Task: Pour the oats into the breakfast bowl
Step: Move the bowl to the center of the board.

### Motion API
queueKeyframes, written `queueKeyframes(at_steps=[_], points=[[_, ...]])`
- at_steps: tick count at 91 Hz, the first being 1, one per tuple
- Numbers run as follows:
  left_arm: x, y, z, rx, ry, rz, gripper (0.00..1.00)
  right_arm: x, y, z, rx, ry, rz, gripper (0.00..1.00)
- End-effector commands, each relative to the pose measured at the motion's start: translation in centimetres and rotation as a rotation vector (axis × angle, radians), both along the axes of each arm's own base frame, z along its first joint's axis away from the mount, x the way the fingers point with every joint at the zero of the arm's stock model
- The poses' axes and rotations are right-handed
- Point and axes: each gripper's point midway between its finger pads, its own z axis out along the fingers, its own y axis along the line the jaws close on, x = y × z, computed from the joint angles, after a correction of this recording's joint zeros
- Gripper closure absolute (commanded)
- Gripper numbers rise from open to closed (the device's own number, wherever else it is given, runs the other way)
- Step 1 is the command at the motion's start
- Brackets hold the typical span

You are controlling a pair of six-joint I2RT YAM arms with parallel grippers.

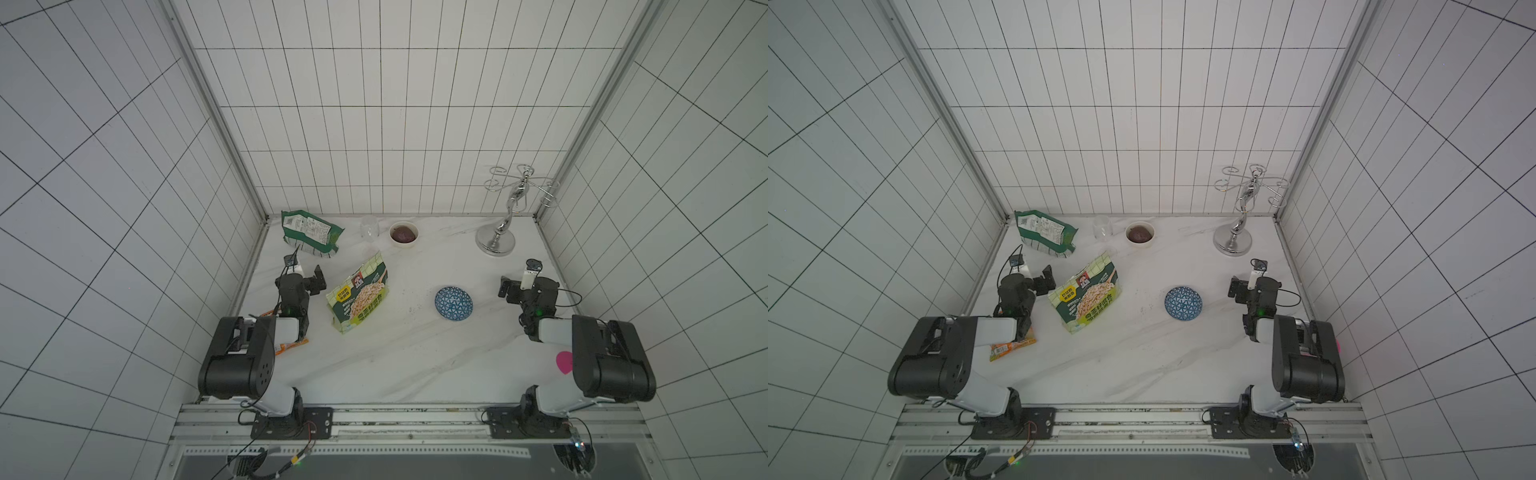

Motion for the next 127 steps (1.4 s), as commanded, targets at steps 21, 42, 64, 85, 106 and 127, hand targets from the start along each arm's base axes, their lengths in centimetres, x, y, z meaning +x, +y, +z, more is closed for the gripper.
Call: queueKeyframes(at_steps=[21,42,64,85,106,127], points=[[0.6,0.3,0.7,0.012,-0.021,0.008,0.02,0.8,0.0,1.0,-0.001,-0.032,-0.009,0.01],[0.6,0.3,0.6,0.011,-0.021,0.007,0.02,0.8,0.1,1.0,0.0,-0.033,-0.009,0.01],[0.6,0.3,0.6,0.011,-0.02,0.008,0.02,0.8,0.1,1.0,-0.001,-0.033,-0.008,0.01],[0.0,-0.1,4.3,0.028,-0.008,0.016,0.02,-0.3,-0.5,6.1,0.037,0.041,-0.135,0.01],[-4.5,4.2,8.7,-0.467,-0.068,0.409,0.01,-5.5,-3.0,7.4,0.443,0.218,-0.476,0.01],[-2.7,-3.3,9.9,-0.601,0.094,0.018,0.02,-6.2,0.5,7.4,0.573,0.35,-0.28,0.01]])
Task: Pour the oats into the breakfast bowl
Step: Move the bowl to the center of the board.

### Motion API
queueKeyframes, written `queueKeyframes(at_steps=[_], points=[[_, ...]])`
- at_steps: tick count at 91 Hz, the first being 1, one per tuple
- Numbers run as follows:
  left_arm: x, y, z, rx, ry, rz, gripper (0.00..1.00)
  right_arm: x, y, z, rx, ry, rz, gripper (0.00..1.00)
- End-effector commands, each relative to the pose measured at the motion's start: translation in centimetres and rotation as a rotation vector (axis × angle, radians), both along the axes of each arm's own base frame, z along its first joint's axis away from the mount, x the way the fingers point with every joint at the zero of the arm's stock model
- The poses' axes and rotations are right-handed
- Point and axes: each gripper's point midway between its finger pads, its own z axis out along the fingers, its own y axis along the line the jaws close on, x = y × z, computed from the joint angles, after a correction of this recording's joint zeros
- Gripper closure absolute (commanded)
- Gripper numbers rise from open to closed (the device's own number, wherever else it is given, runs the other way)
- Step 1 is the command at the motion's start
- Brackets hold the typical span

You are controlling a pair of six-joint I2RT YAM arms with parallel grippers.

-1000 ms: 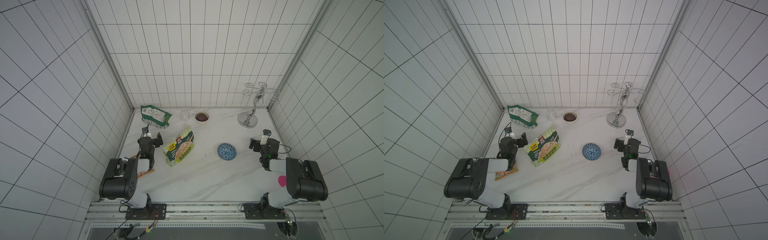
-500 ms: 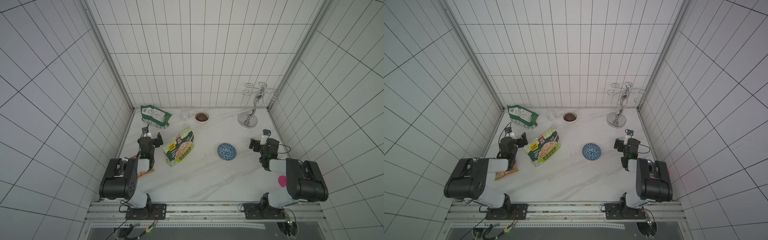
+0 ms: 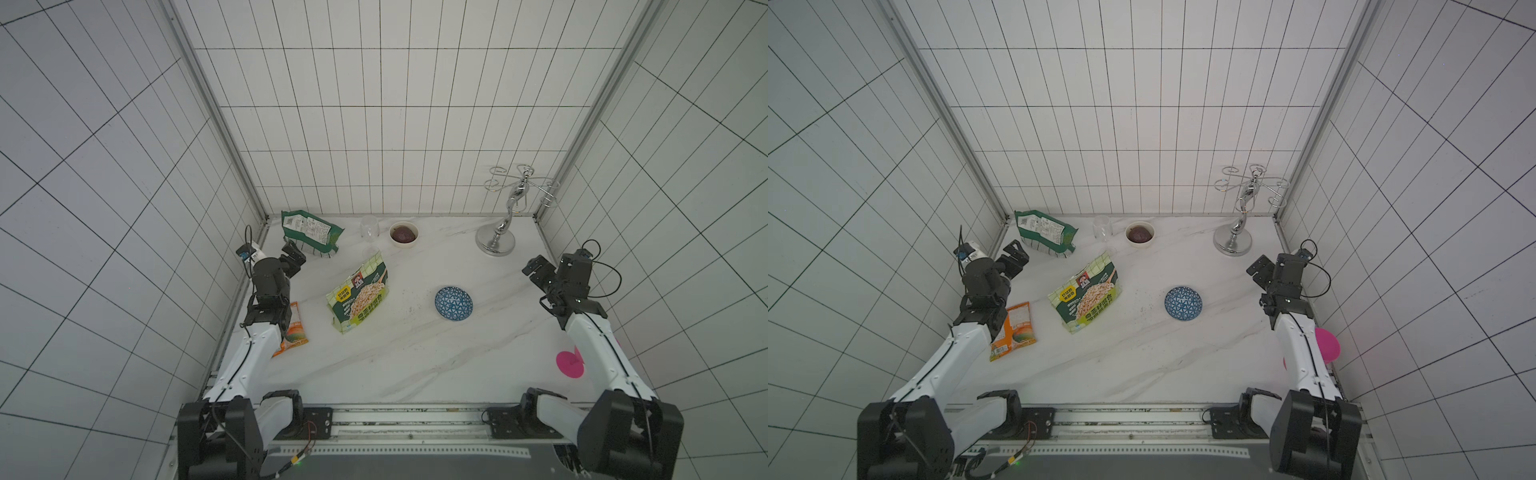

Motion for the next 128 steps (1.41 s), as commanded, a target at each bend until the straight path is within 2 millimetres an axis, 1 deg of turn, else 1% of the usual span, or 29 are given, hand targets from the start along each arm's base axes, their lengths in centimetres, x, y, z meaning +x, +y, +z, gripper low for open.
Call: queueKeyframes(at_steps=[1,5,7,10,14,15,21,24,28,35,43,48,56,64,70,77,90,104,111,122,128], points=[[0.0,-5.6,-1.5,-0.12,0.155,-0.241,0.02,-1.9,3.1,-1.5,0.144,0.121,0.112,0.01],[0.1,-7.0,-0.9,-0.099,0.185,-0.293,0.02,-2.1,3.8,-1.3,0.154,0.119,0.15,0.01],[-0.2,-8.1,-1.0,-0.089,0.215,-0.322,0.02,-2.2,4.2,-1.1,0.154,0.113,0.173,0.01],[-0.2,-9.1,0.2,-0.053,0.223,-0.34,0.02,-2.4,5.0,-0.8,0.147,0.115,0.212,0.01],[-0.7,-10.2,1.1,-0.008,0.243,-0.357,0.02,-2.8,5.9,-0.5,0.114,0.125,0.262,0.01],[-0.7,-10.8,2.0,-0.002,0.233,-0.374,0.02,-2.8,6.1,-0.4,0.102,0.128,0.271,0.01],[-1.6,-12.0,3.0,0.034,0.252,-0.402,0.02,-3.8,7.4,-0.5,0.047,0.179,0.324,0.01],[-2.0,-12.7,3.4,0.031,0.254,-0.425,0.02,-4.1,8.4,-0.6,0.03,0.194,0.362,0.01],[-2.7,-13.2,3.5,0.021,0.274,-0.451,0.02,-4.7,9.6,-0.9,0.01,0.214,0.408,0.01],[-3.9,-13.6,3.3,0.008,0.309,-0.471,0.02,-5.7,11.1,-1.8,-0.033,0.26,0.467,0.01],[-5.6,-13.3,2.8,0.012,0.34,-0.468,0.02,-6.7,12.4,-3.3,-0.094,0.333,0.511,0.01],[-6.6,-13.0,2.5,0.009,0.35,-0.456,0.02,-7.0,13.1,-4.3,-0.139,0.37,0.53,0.0],[-8.1,-12.8,1.9,-0.003,0.348,-0.462,0.02,-7.2,14.2,-6.0,-0.194,0.419,0.559,0.03],[-9.2,-12.4,1.5,-0.009,0.339,-0.453,0.02,-6.8,15.5,-7.6,-0.199,0.46,0.582,0.11],[-9.8,-12.2,1.3,-0.012,0.336,-0.448,0.02,-6.4,16.2,-8.4,-0.2,0.471,0.59,0.18],[-10.5,-12.1,1.2,-0.015,0.334,-0.45,0.02,-6.0,16.9,-9.3,-0.207,0.492,0.599,0.28],[-11.1,-11.8,1.1,-0.013,0.337,-0.446,0.01,-5.1,17.8,-9.9,-0.209,0.488,0.599,0.46],[-11.5,-11.8,1.2,-0.011,0.341,-0.451,0.02,-4.4,18.3,-10.8,-0.208,0.502,0.585,0.61],[-11.5,-11.8,1.2,-0.008,0.345,-0.454,0.02,-4.2,18.5,-11.1,-0.204,0.514,0.585,0.71],[-11.7,-11.6,1.3,0.001,0.345,-0.447,0.02,-4.6,19.3,-10.8,-0.179,0.511,0.604,0.89],[-11.7,-11.5,1.4,0.004,0.34,-0.441,0.02,-5.2,20.3,-10.4,-0.156,0.502,0.632,0.99]])
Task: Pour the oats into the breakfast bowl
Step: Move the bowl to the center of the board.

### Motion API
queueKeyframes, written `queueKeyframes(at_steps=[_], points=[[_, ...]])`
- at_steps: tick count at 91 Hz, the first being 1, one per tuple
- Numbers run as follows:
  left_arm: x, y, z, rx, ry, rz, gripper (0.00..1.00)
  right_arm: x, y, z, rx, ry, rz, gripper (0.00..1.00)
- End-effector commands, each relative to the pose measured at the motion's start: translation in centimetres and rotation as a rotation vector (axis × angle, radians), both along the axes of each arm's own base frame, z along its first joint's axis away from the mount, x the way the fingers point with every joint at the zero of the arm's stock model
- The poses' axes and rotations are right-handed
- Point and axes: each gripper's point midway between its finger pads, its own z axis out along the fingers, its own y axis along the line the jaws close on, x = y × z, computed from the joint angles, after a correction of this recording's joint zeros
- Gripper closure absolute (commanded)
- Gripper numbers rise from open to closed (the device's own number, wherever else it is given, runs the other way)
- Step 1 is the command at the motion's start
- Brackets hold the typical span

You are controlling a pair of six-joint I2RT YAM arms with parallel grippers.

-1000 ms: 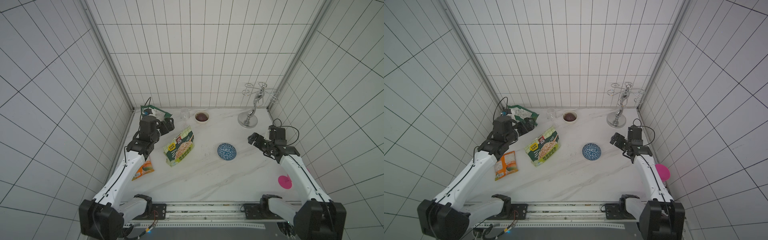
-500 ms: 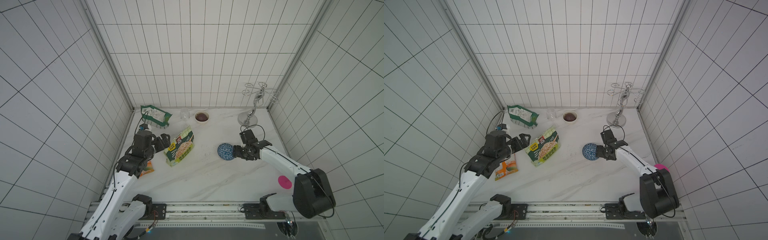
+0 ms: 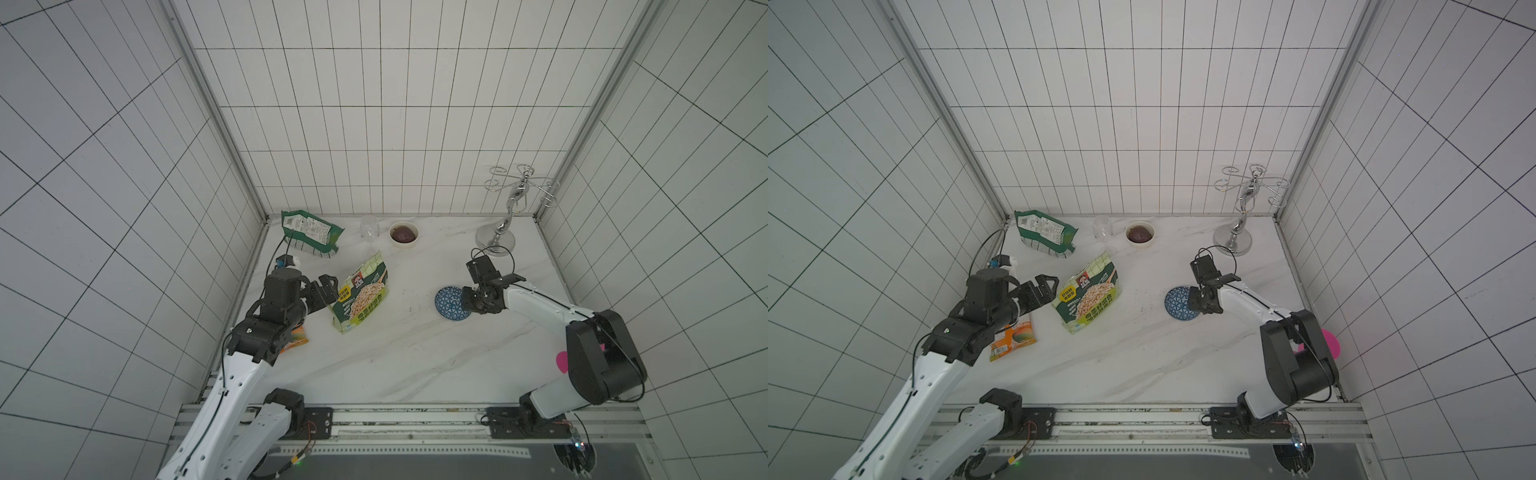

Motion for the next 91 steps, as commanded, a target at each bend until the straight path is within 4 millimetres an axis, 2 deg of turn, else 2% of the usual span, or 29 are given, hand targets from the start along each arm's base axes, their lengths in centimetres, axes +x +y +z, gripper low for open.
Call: queueKeyframes(at_steps=[1,16,38,50,64,76,81,84,91], points=[[-0.3,0.3,0.3,0.019,-0.013,0.005,0.02,-0.5,1.6,1.0,0.031,-0.011,0.027,1.0],[-0.4,0.6,0.7,0.029,-0.025,0.014,0.02,-3.6,5.3,1.2,0.072,0.015,0.106,1.0],[-0.6,1.0,0.8,0.039,-0.04,0.027,0.01,-8.2,12.0,1.5,0.145,0.02,0.226,1.0],[-0.6,0.9,0.8,0.037,-0.039,0.023,0.01,-9.5,14.9,1.2,0.136,0.024,0.279,1.0],[-0.6,0.7,0.6,0.039,-0.033,0.013,0.01,-9.6,16.0,0.8,0.128,0.026,0.283,1.0],[-0.3,0.1,0.0,0.049,-0.01,-0.028,0.01,-9.7,15.9,0.7,0.122,0.024,0.29,0.78],[0.0,-0.2,0.0,0.059,-0.003,-0.055,0.01,-9.6,15.6,0.9,0.116,0.015,0.292,0.62],[0.1,-0.6,-0.1,0.065,0.002,-0.085,0.02,-9.6,15.5,1.2,0.116,0.008,0.294,0.58],[0.7,-1.4,0.9,0.073,-0.002,-0.128,0.01,-9.5,15.1,2.4,0.126,-0.03,0.298,0.45]])
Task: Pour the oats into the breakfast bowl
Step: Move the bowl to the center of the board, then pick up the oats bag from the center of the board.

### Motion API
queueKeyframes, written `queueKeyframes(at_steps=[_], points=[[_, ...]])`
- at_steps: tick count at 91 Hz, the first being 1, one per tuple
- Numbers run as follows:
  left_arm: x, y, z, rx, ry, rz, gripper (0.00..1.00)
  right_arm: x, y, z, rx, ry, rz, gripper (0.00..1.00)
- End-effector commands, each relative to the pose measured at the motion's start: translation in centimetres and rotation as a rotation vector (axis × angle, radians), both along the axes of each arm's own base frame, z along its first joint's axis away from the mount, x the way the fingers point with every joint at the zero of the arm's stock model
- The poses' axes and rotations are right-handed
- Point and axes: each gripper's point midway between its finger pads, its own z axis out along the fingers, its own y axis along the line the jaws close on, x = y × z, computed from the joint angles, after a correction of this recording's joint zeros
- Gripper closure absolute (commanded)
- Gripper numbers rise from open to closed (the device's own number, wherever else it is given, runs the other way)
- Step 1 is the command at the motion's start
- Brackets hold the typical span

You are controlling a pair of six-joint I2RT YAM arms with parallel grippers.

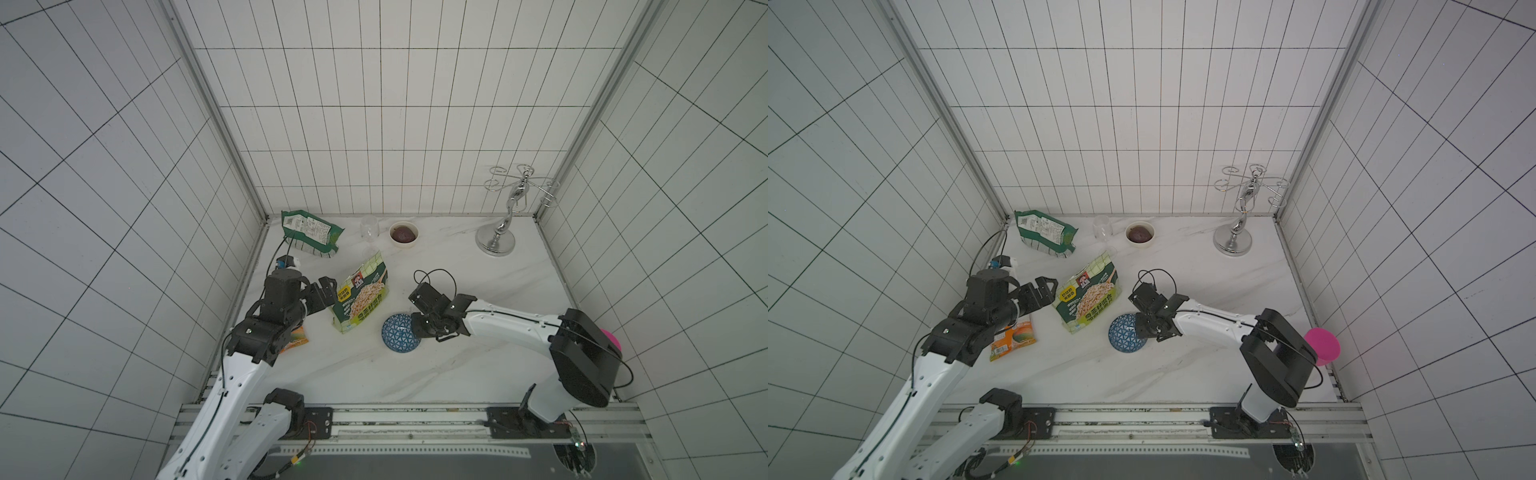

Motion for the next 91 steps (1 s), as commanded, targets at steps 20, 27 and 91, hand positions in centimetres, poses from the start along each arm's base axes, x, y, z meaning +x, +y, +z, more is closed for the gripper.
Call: queueKeyframes(at_steps=[20,27,91], points=[[1.7,-5.4,4.8,0.127,-0.084,-0.301,0.01,0.7,-2.6,6.1,0.08,-0.197,-0.02,0.35],[2.4,-6.3,4.7,0.182,-0.063,-0.341,0.01,0.5,-4.2,6.8,0.089,-0.228,-0.034,0.31],[6.0,-9.2,-1.2,0.351,0.165,-0.469,0.05,-1.0,-13.5,5.6,0.172,-0.24,-0.187,0.19]])
